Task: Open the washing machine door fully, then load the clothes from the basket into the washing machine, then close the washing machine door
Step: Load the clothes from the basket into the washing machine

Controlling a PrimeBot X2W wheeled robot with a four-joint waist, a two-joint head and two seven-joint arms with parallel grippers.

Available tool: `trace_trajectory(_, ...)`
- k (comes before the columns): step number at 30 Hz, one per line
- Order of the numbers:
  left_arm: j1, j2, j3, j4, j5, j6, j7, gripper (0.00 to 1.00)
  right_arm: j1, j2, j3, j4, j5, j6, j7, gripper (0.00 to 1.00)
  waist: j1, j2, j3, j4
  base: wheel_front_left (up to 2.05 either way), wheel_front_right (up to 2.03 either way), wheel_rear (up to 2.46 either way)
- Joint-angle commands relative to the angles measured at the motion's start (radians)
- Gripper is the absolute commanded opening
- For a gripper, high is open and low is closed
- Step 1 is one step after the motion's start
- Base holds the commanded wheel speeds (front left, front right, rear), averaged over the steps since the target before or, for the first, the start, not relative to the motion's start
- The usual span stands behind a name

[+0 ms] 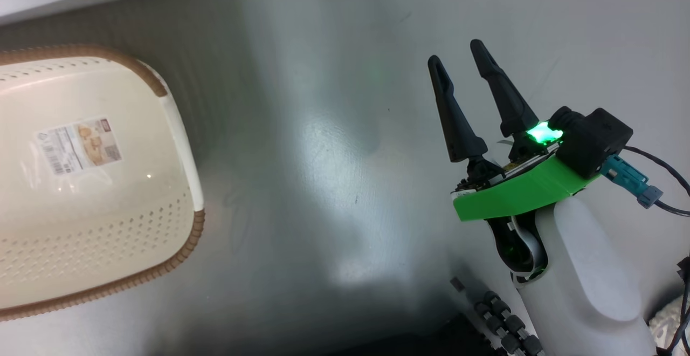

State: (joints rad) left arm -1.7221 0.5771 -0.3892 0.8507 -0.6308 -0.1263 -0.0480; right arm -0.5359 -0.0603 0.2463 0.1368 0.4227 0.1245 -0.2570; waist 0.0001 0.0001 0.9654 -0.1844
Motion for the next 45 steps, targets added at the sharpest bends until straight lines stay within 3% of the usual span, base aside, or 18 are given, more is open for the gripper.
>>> trace_trajectory(1,0.015,0.036,0.009,-0.013,-0.017,0.007,-0.012,1.0,0.04,0.01,0.017,-0.013,-0.011,0.006,-0.005,1.0,-0.0001,-0.0001,-0.024,0.015,0.0,0.0,0.0)
trace_trajectory(20,0.329,-0.001,0.014,-0.108,-0.071,0.056,-0.122,1.0,0.08,0.01,-0.019,0.016,-0.051,0.006,-0.005,1.0,-0.0001,-0.0001,-0.196,0.071,0.0,0.0,0.0)
trace_trajectory(45,0.956,-0.053,0.096,-0.563,-0.104,0.259,-0.212,1.0,0.151,0.01,-0.055,0.069,-0.097,0.006,-0.005,1.0,-0.0001,-0.0001,-0.438,0.103,0.0,0.0,0.0)
